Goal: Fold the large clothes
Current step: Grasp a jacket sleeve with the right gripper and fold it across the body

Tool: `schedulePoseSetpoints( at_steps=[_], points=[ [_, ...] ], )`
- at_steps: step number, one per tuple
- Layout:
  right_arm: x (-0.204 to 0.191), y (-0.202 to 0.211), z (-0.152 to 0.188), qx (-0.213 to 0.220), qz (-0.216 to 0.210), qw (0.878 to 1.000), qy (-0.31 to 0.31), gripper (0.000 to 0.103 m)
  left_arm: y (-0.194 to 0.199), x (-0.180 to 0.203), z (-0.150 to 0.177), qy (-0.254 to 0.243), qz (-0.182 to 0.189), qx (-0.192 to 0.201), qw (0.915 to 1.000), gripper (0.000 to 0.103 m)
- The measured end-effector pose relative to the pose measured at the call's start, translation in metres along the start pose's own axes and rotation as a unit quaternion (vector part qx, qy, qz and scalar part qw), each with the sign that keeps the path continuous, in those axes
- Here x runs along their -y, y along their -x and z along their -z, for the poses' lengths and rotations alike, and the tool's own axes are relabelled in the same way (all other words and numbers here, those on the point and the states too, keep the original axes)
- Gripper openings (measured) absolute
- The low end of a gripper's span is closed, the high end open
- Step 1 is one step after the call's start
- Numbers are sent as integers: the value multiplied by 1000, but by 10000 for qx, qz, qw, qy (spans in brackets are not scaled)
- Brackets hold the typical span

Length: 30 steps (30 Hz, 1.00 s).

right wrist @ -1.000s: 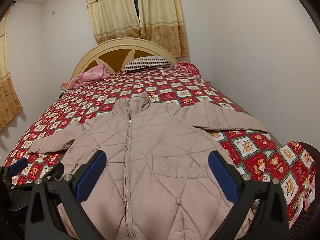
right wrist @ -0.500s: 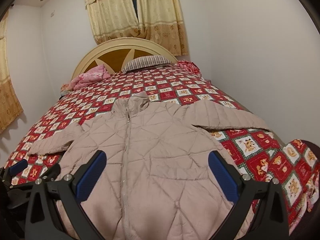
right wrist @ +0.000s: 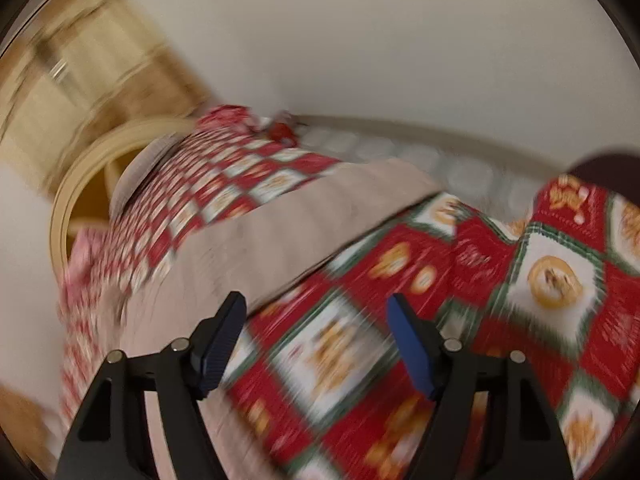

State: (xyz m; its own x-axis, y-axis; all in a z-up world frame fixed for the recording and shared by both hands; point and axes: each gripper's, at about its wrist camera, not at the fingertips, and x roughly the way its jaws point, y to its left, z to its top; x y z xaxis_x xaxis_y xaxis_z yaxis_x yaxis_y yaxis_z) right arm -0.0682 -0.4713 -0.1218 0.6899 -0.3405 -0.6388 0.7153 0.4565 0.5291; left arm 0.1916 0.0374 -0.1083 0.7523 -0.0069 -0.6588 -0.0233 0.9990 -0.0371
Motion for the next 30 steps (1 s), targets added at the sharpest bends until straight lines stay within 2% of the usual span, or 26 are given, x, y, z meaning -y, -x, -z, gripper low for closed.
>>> schedulePoseSetpoints(
  at_steps=[2,4,7,10,13,18,19,20,21,23,26,30],
  points=[
    [27,-20,-16,-225,-39,9983,-533,63,-14,-6,2,174,-98,-98,9998,102],
    [42,-34,-22,-336,-86,9953,-907,63,-27,-12,7,362,-116,-252,9990,102],
    [47,-51,-28,-386,-50,9928,-1136,63,-40,-15,13,481,-160,-473,9976,102],
    [52,-72,-39,-438,94,9890,-1407,63,-50,-22,17,650,-15,-662,9957,102],
    [71,-90,-53,-258,299,9824,-1828,63,-57,-29,21,845,123,-808,9931,102],
    [77,-111,-71,-101,543,9787,-1975,62,-60,-22,21,710,-24,-847,9939,102],
    [79,-114,-70,-91,604,9791,-1937,52,-60,-21,21,686,-48,-857,9939,102],
    [80,-114,-71,-91,805,9793,-1853,31,-61,-21,21,670,-61,-862,9940,102],
    [79,-117,-72,-102,974,9796,-1752,17,-61,-21,21,664,-66,-866,9940,102],
    [84,-115,-72,-70,907,9820,-1658,11,-62,-22,21,665,-62,-872,9940,102],
    [86,-93,-77,133,740,9857,-1508,8,-62,-21,21,674,-53,-871,9939,102],
    [51,-42,-91,677,319,9940,-799,8,-62,-23,21,708,5,-864,9937,102]
  ],
)
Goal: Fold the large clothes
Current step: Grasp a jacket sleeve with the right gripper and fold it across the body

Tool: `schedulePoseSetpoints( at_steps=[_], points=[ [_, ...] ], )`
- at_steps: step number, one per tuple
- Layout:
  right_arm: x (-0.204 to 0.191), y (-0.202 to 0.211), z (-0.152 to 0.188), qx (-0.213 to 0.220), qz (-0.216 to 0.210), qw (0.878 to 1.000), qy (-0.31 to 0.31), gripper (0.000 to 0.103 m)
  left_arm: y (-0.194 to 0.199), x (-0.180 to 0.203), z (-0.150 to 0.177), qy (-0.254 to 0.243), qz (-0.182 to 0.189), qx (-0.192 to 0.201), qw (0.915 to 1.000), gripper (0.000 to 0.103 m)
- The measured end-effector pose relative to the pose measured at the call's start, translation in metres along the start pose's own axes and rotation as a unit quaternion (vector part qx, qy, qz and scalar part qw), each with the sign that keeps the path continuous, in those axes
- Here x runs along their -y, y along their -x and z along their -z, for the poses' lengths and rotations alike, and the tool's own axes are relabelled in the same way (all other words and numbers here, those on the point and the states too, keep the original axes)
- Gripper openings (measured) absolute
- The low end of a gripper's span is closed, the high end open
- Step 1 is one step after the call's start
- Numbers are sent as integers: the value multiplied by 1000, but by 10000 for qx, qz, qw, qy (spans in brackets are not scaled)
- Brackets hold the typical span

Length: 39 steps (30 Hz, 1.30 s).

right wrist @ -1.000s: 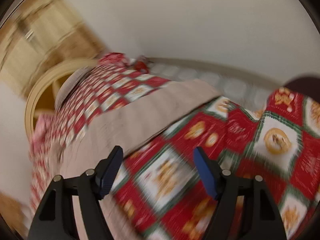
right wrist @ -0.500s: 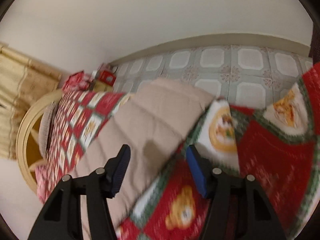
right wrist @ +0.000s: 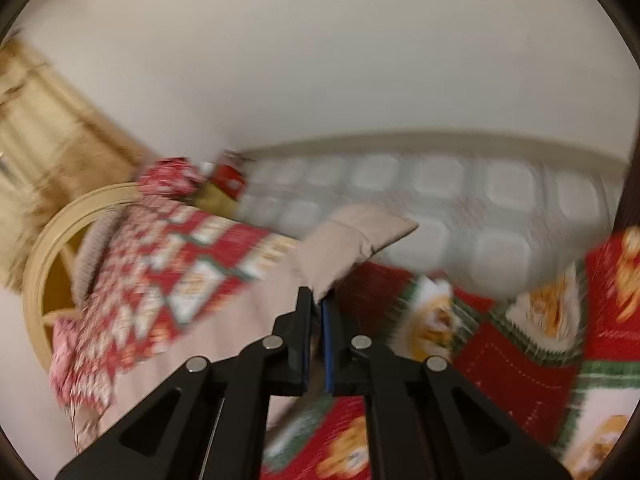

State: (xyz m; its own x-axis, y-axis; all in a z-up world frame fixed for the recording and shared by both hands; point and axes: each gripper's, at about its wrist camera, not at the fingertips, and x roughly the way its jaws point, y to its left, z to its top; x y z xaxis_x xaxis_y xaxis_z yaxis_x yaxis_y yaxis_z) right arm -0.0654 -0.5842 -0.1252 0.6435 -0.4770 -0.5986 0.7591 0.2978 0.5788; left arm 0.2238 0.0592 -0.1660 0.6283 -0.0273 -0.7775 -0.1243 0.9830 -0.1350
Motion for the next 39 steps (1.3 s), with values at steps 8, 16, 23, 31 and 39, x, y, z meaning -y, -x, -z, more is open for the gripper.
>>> schedulePoseSetpoints(
  at_steps=[8,16,23,31,39],
  points=[
    [-146,95,29,322,-1228,9754,1801,8,4,-8,1,127,250,37,9996,102],
    [-289,124,171,-519,-2640,8999,3432,8,8,-20,2,392,659,140,9970,102],
    [-348,68,308,-1962,-3357,8370,3850,7,9,-21,2,419,703,155,9965,102],
    [-353,19,385,-3779,-3578,7739,3610,48,10,-27,2,530,872,202,9946,102],
    [-332,61,286,-1964,-3413,8297,3957,51,10,-28,2,509,846,193,9949,102]
  ],
)
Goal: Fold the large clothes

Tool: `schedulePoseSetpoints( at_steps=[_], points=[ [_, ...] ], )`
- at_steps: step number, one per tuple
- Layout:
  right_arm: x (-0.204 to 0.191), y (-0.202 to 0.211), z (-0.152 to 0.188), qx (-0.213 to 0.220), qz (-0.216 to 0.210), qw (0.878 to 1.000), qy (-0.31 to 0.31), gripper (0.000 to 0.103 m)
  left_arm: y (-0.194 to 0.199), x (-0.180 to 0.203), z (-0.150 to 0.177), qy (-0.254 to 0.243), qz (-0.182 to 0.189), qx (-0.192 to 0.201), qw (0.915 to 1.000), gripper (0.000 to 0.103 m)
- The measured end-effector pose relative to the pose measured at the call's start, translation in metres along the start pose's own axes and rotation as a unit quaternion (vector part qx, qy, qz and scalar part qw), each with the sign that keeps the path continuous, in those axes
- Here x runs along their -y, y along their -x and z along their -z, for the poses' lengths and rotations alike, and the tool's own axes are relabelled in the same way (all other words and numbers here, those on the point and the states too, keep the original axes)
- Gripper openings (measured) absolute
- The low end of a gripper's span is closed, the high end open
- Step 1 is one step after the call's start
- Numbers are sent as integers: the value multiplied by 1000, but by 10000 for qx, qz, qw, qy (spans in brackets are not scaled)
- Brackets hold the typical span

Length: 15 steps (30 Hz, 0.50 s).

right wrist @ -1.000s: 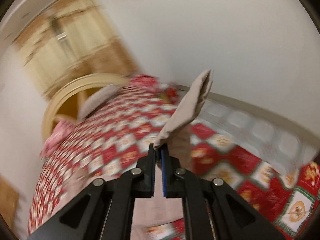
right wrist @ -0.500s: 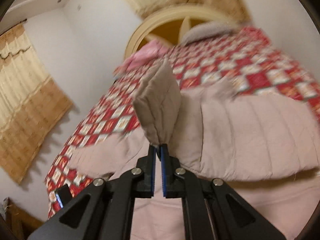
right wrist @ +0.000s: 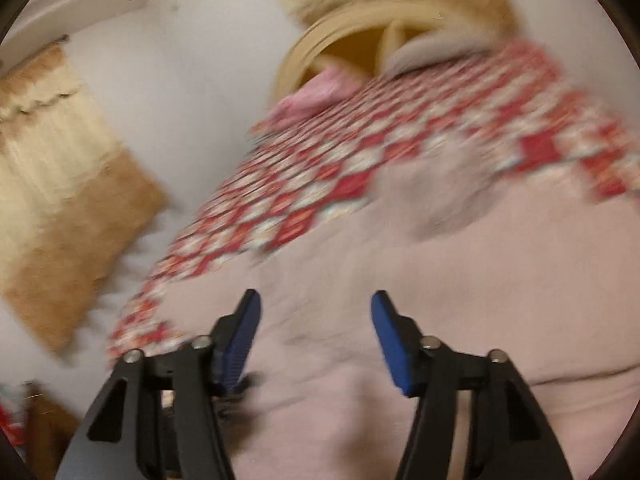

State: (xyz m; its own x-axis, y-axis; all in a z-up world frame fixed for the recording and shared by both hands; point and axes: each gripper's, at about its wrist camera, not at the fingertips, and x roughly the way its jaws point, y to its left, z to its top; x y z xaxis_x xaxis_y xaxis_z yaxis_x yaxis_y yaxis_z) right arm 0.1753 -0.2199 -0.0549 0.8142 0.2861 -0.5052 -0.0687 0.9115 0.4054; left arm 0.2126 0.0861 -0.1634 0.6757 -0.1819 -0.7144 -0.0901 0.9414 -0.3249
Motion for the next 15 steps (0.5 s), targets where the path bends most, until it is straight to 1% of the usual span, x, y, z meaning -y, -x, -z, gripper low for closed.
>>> schedulePoseSetpoints(
  at_steps=[1,2,3,4,6,8,9,10,11,12,13,14,15],
  points=[
    [15,11,-5,144,460,9988,-58,38,0,0,0,-5,-7,-2,10000,102],
    [33,19,-9,256,831,9960,-219,26,0,0,0,-13,-18,-4,10000,102],
    [54,28,-11,371,1148,9915,-492,20,0,0,0,-21,-29,-7,10000,102],
    [86,40,-12,517,1502,9819,-1027,18,0,1,0,-28,-41,-10,10000,102],
    [129,50,-2,644,1940,9625,-1781,18,-1,1,0,-41,-61,-15,10000,102],
    [152,43,6,487,2204,9554,-1906,17,-2,3,0,-56,-84,-21,9999,102],
    [163,34,15,335,2279,9537,-1933,17,-2,3,0,-63,-96,-24,9999,102],
    [172,25,23,173,2242,9538,-1992,17,-2,3,0,-70,-106,-26,9999,102],
    [182,12,35,13,2171,9551,-2017,10,-2,4,0,-73,-111,-25,9999,102],
    [183,6,42,18,2152,9567,-1962,9,-3,4,0,-81,-126,-30,9999,102],
    [183,5,45,137,2138,9585,-1879,9,-3,4,0,-92,-142,-38,9999,102],
    [180,5,42,149,2193,9584,-1823,9,-3,5,0,-112,-169,-46,9998,102],
    [175,3,40,136,2256,9583,-1749,11,-4,7,0,-131,-197,-56,9997,102]
  ],
)
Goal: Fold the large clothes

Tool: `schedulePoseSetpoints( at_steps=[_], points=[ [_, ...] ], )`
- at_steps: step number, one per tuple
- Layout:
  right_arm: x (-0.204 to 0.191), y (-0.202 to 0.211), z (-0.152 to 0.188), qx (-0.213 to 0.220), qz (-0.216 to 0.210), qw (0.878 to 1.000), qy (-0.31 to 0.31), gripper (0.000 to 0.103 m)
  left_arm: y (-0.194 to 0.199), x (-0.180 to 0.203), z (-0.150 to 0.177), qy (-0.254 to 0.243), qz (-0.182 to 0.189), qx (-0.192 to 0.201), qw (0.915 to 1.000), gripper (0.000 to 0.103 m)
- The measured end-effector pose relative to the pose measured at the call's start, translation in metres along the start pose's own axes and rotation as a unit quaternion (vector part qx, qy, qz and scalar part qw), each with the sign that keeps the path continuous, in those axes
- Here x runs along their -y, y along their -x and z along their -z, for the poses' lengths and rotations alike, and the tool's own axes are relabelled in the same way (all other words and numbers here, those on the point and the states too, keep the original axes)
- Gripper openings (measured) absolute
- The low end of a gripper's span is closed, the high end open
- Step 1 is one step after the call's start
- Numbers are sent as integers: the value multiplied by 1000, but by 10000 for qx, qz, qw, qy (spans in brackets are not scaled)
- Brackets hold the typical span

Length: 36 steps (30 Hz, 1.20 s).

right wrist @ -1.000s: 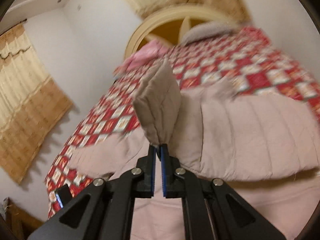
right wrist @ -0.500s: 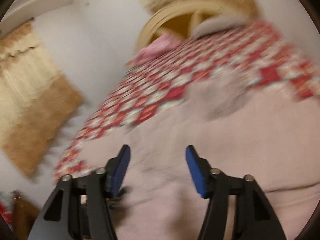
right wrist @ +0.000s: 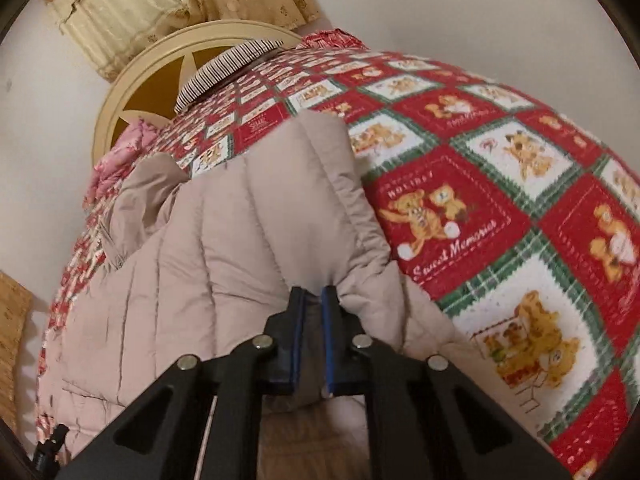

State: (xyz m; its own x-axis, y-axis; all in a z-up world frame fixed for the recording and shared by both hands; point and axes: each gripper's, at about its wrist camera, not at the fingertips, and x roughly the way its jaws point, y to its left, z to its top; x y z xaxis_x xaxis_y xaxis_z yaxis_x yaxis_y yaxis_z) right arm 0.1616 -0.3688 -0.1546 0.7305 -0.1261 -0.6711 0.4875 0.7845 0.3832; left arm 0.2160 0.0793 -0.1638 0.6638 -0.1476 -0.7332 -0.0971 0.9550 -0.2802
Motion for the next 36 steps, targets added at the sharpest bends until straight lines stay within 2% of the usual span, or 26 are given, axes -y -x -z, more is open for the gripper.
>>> schedulePoseSetpoints(
  at_steps=[3,5,7,11,12,16,17,19,20,21,22,23,24,26,31,33,36],
  points=[
    [-5,2,1,77,84,9999,129,12,-2,4,-1,-90,-106,-66,9999,102],
    [-1,4,2,110,106,9998,142,12,1,5,-4,-158,-52,-161,9997,102],
    [0,0,1,149,111,9997,162,14,10,7,-13,-102,200,-237,9995,102],
    [6,1,6,183,57,9997,156,16,23,21,-41,127,725,-8,9973,102],
    [5,1,6,187,56,9997,157,16,22,29,-49,35,860,72,9963,102],
    [7,1,6,201,31,9997,152,16,15,71,-66,-555,935,584,9924,102],
    [6,1,6,205,32,9997,153,16,5,83,-68,-724,976,584,9909,102],
    [6,0,6,205,40,9997,162,16,-19,101,-68,-951,833,343,9914,101],
    [6,0,6,205,44,9996,168,16,-32,107,-66,-999,785,166,9918,93],
    [6,0,7,209,48,9996,174,17,-53,113,-61,-1011,819,-208,9913,70],
    [6,0,7,209,42,9996,170,17,-69,116,-57,-972,878,-528,9900,55],
    [6,0,7,210,42,9996,166,17,-78,115,-52,-925,828,-690,9899,46],
    [6,0,7,212,37,9996,161,17,-78,113,-49,-866,882,-509,9910,37],
    [7,-1,6,212,15,9997,144,17,-72,111,-48,-814,1181,-452,9886,26],
    [5,-2,6,217,19,9996,185,17,-50,104,-46,-688,888,-256,9933,26],
    [5,-2,6,214,33,9996,206,17,-49,103,-41,-739,708,-251,9944,30],
    [4,-4,5,196,53,9995,231,19,-38,96,-44,-814,644,-335,9940,34]
  ],
)
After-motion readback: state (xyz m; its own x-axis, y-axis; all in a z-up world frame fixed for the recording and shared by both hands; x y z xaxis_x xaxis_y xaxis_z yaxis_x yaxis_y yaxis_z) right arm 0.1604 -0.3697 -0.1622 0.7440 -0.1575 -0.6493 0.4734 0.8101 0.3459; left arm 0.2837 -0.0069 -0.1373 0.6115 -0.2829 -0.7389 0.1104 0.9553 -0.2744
